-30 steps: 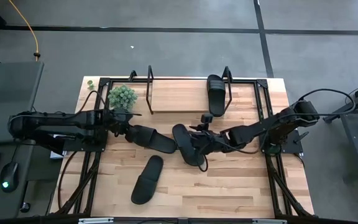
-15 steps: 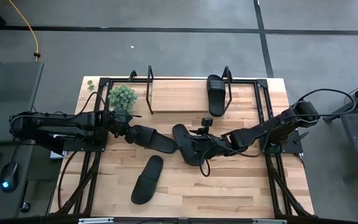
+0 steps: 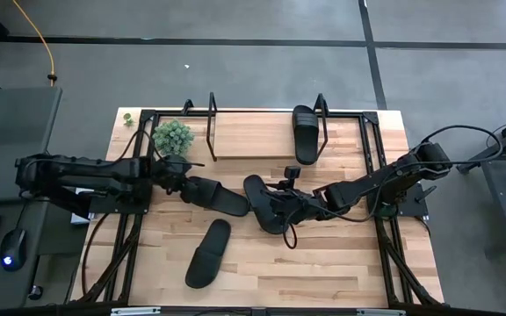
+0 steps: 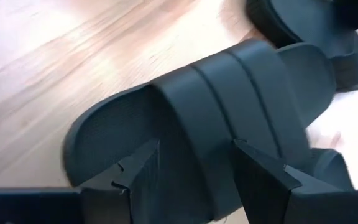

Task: Pick and place slides into the shelf
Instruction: Put the black slide on the shelf

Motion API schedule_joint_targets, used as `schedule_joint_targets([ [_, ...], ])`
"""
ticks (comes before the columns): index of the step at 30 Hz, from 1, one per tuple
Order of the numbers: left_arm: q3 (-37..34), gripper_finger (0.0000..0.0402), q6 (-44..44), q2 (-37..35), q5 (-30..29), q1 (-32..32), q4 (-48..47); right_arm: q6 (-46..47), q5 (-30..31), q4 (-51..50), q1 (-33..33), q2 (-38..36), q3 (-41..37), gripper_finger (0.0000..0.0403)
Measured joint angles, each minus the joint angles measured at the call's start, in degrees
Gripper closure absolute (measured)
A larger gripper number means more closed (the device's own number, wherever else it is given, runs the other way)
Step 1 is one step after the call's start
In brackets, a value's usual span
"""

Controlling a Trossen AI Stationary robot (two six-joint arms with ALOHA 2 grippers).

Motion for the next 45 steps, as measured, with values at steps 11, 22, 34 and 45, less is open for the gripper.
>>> schedule_joint_targets([
  [11,0.04,0.0218,0.67,3.26,1.77,0.02,4.69,-0.01,0.0,-0.02,0.0,0.0,0.0,0.0322],
  [22,0.04,0.0218,2.13,5.1,3.22,0.02,7.63,-0.01,0.0,-0.02,0.0,0.02,0.0,0.0322],
  [34,0.04,0.0219,3.69,5.1,3.5,0.02,8.82,-0.01,0.0,-0.02,0.0,0.02,0.0,0.0322],
  [45,0.02,0.0314,5.01,5.1,3.67,0.02,8.82,-0.01,0.0,-0.03,0.0,0.02,0.0,0.0322],
])
